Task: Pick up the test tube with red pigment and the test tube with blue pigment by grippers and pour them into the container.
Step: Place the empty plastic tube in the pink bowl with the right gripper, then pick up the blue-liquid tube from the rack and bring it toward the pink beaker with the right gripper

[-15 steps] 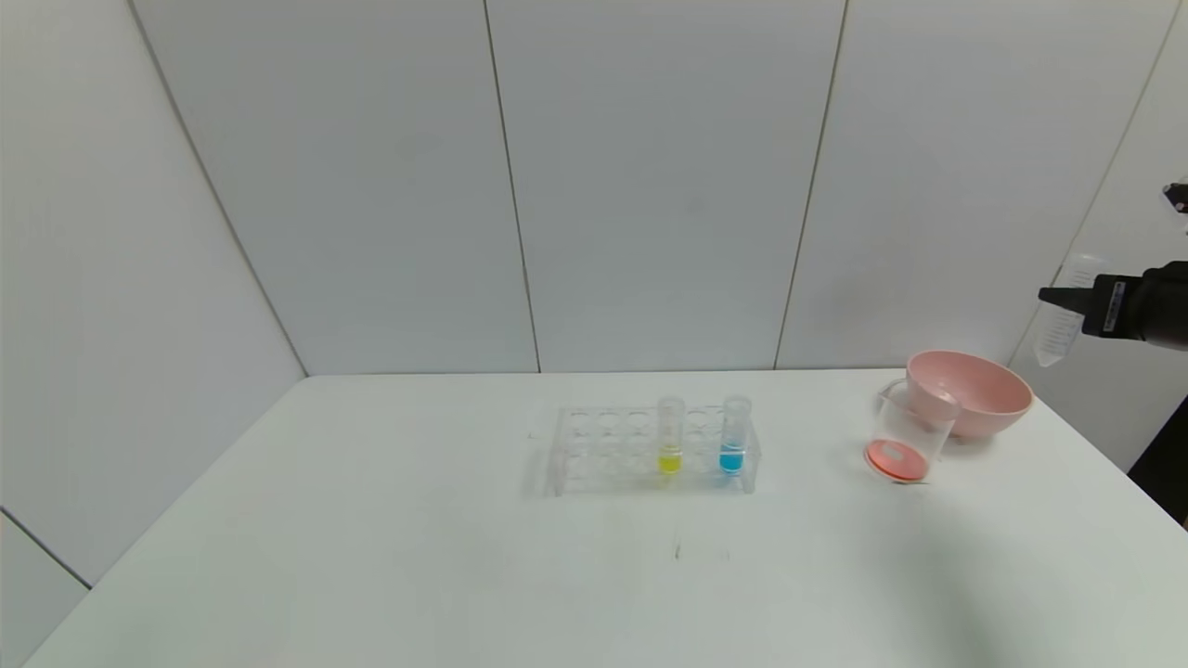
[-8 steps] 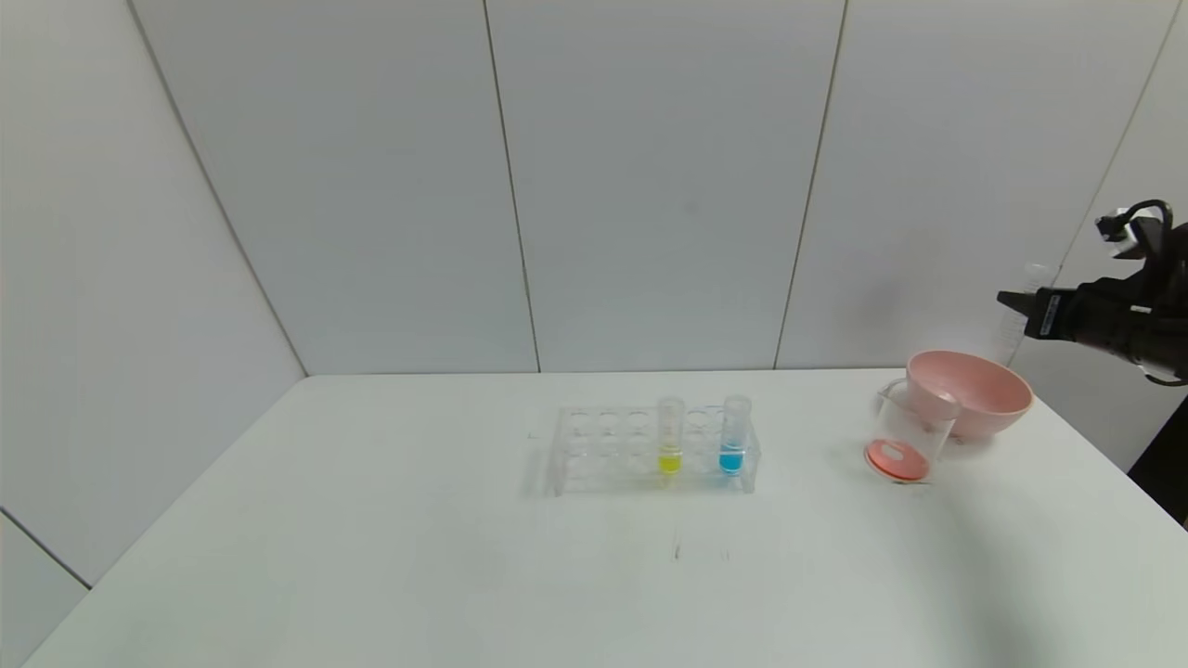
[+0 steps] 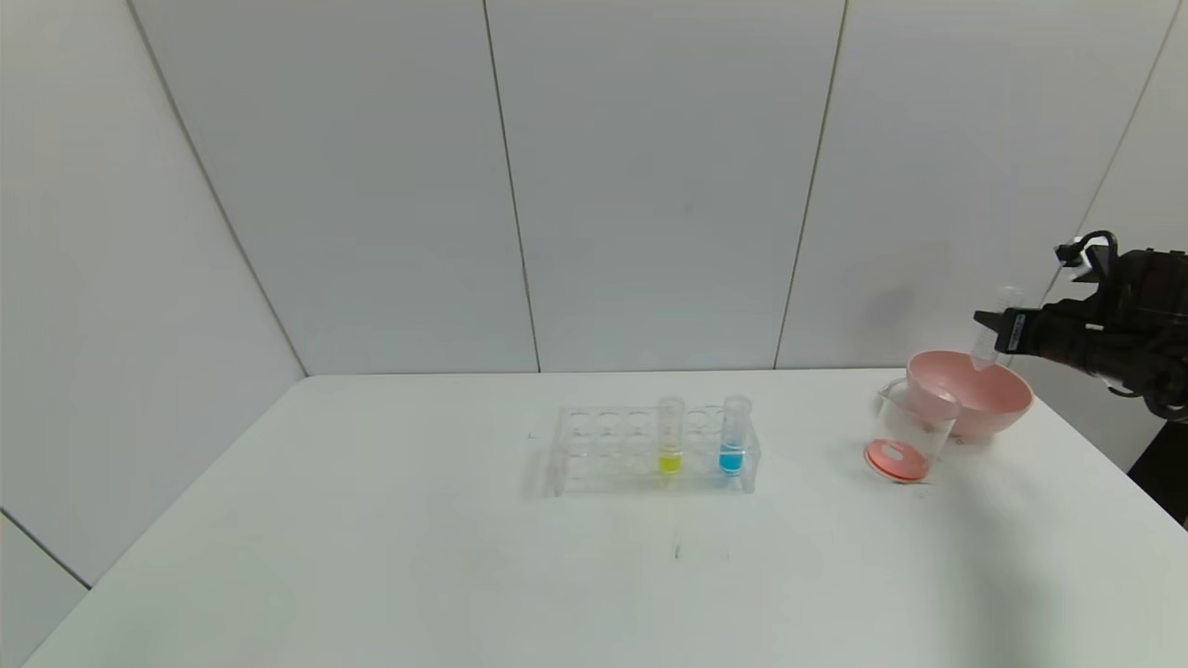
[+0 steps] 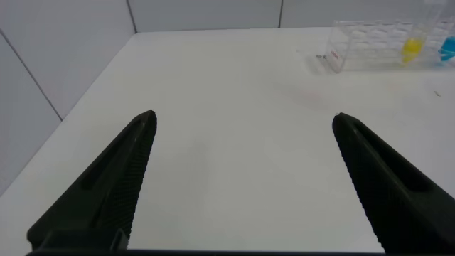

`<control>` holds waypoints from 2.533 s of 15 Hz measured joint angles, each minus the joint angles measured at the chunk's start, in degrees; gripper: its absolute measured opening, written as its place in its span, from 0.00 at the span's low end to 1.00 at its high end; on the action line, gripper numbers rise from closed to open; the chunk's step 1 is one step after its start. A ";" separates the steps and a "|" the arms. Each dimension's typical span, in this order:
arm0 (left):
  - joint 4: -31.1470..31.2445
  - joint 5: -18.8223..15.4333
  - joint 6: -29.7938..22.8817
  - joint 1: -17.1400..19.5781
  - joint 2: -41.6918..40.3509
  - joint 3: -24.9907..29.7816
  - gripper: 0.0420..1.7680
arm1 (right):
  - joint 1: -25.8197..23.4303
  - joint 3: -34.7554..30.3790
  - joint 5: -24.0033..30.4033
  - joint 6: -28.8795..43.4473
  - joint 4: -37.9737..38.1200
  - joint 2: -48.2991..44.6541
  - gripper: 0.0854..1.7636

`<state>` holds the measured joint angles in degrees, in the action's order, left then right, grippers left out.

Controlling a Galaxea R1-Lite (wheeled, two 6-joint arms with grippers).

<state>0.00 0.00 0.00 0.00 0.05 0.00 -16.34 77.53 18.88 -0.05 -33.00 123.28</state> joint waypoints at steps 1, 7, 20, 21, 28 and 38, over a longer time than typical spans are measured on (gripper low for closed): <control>0.00 0.00 0.00 0.00 0.00 0.00 1.00 | -0.02 0.06 0.11 0.02 -0.23 0.20 0.25; 0.00 0.00 0.00 0.00 0.00 0.00 1.00 | 0.22 -0.05 -0.17 0.15 -0.41 0.41 0.64; 0.00 0.00 0.00 0.00 0.00 0.00 1.00 | 4.90 -30.82 -0.35 1.11 -1.57 -20.99 0.90; 0.00 0.00 0.00 0.00 0.00 0.00 1.00 | 6.25 -34.60 -0.49 1.82 -2.74 -24.14 0.91; 0.00 0.00 0.00 0.00 0.00 0.00 1.00 | 30.88 -53.37 -25.12 7.35 -9.12 -39.44 0.95; 0.00 0.00 0.00 0.00 0.00 0.00 1.00 | 55.25 -46.42 -48.98 15.20 -15.77 -27.22 0.96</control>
<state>0.00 0.00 0.00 0.00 0.05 0.00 38.91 31.11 -30.10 15.15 -48.77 96.06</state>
